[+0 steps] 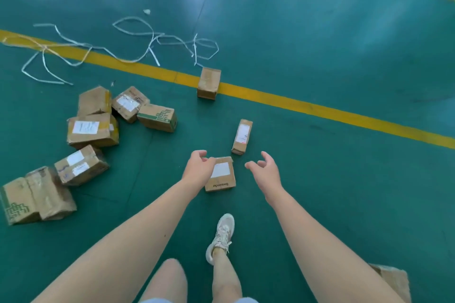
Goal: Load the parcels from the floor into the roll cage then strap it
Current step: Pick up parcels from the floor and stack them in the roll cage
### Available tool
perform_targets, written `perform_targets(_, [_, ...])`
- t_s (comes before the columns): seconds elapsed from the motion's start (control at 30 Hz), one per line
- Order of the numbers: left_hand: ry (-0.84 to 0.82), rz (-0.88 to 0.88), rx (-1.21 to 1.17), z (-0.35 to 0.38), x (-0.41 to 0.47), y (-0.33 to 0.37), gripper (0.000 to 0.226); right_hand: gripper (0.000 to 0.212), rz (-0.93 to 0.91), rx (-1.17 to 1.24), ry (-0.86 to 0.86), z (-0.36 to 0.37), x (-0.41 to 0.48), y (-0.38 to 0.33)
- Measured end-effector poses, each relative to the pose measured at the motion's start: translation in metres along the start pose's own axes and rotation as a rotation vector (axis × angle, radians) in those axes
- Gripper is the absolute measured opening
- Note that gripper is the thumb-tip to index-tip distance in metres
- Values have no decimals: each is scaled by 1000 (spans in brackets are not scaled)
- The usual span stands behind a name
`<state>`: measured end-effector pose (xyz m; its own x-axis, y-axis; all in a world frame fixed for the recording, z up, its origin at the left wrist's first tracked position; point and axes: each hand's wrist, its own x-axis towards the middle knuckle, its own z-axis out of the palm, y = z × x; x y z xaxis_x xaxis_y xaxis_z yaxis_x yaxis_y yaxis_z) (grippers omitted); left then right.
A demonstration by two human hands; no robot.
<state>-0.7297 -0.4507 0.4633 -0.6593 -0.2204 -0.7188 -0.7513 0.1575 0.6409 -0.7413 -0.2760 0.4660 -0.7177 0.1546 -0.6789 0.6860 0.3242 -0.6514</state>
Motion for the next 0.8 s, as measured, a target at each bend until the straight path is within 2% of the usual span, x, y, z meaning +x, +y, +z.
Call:
perform_targets(0.2, [6,-121,68,32,111,-21,44,71,116,-54,-68,25,120,36])
perform_targets(0.3, [13,-217,58,53,174,-53,50,74,186,-68,-84,43,180,73])
perform_targets(0.63, [-45,-472,48,132,379,-217,57,81,359,-58,-97,118,372,238])
perform_targets(0.8, [24,-507,68,158,438,-290,59,82,397,-61,-97,154,436,310])
